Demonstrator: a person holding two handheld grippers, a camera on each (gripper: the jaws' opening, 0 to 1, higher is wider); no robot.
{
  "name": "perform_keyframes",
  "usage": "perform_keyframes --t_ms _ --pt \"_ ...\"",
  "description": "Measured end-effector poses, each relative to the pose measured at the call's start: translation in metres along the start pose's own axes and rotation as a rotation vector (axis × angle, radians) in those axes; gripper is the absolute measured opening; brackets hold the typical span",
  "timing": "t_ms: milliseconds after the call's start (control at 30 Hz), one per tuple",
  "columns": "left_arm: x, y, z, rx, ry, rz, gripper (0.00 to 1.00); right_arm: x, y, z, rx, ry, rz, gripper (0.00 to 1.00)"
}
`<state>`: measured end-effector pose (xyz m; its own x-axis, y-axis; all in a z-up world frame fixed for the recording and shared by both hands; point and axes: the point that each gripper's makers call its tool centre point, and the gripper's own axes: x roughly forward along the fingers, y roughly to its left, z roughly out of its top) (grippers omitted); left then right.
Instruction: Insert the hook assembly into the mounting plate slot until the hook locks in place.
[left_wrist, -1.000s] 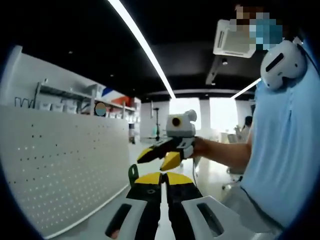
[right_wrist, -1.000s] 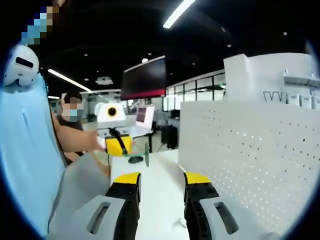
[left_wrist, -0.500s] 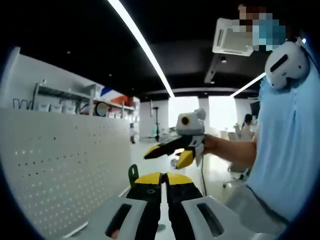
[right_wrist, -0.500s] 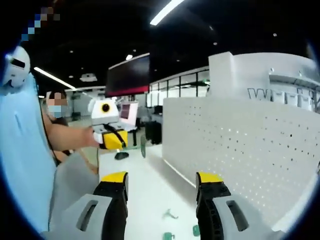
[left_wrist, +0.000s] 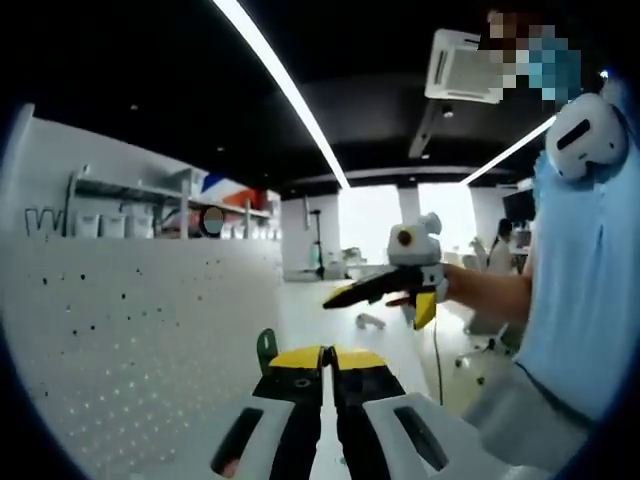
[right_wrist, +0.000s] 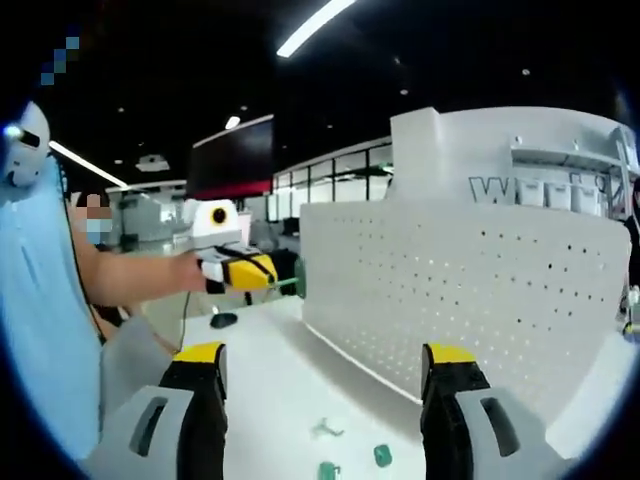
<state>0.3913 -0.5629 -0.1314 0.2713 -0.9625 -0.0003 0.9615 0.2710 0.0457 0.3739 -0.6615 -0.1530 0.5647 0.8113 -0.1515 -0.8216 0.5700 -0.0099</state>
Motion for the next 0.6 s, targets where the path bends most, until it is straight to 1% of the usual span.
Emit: perform_keyframes --t_ms 67,233,500,600 --pt "0.001 0.009 0.003 0.008 0.004 0.001 0.03 -0.001 0.0 0.001 0.01 -0.001 -0.007 0.87" --pt "0.004 0.028 0.012 0.029 0.007 -0.002 0.03 -0.003 -0.004 -0.003 0.01 0.021 -0.035 0.92" --pt "0.009 0.062 0.023 0.056 0.013 0.004 0.03 -0.004 -0.004 -0.001 0.024 0.022 -0.051 0.93" --pt "0.012 0.07 0.027 0.063 0.015 0.002 0.02 -0.006 -0.006 -0.002 0.034 0.03 -0.06 0.92"
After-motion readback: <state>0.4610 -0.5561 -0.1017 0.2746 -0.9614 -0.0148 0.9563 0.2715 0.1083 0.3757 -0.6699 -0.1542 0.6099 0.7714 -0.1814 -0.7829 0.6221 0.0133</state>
